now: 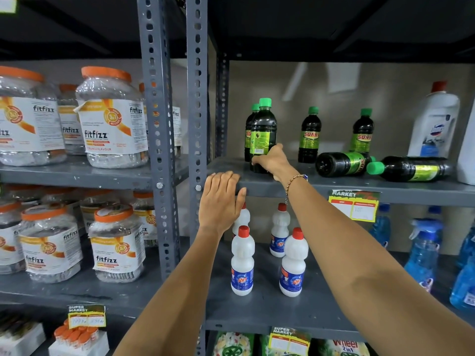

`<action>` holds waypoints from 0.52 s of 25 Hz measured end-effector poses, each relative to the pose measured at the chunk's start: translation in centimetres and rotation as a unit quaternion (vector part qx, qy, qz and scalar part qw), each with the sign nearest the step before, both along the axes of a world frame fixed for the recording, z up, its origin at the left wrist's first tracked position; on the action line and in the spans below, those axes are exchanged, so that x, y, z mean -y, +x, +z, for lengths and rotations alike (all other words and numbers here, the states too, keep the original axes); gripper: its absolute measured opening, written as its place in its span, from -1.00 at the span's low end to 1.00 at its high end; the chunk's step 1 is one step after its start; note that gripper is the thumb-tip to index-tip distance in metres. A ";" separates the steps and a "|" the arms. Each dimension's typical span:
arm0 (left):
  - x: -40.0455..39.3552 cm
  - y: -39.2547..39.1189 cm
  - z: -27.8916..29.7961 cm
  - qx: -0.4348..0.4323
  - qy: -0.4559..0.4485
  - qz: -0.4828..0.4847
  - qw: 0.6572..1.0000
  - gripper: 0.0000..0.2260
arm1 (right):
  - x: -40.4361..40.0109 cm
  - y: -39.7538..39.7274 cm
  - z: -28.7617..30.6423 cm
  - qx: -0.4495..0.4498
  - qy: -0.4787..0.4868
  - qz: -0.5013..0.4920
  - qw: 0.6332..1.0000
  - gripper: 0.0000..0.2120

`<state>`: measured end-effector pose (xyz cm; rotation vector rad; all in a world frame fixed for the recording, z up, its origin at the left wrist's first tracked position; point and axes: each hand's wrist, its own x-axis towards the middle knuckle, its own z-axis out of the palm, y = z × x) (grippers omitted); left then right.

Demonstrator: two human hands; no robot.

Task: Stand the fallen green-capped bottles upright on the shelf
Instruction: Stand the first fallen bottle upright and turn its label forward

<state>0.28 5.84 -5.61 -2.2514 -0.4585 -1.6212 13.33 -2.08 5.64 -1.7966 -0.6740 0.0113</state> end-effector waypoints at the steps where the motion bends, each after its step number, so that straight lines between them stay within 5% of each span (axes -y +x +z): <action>1: 0.0 0.0 0.0 0.000 -0.002 -0.002 1.000 -0.65 | -0.1 0.0 -0.1 0.027 -0.018 -0.020 0.999 -0.24; 4: 0.1 -0.2 0.0 -0.005 -0.010 -0.005 1.000 -0.65 | -0.3 -0.5 -0.2 0.081 -0.088 -0.056 0.991 -0.08; 13: 0.1 -0.1 -0.1 -0.006 -0.007 -0.002 1.000 -0.64 | -0.1 -0.4 0.0 0.063 -0.016 -0.049 0.997 -0.23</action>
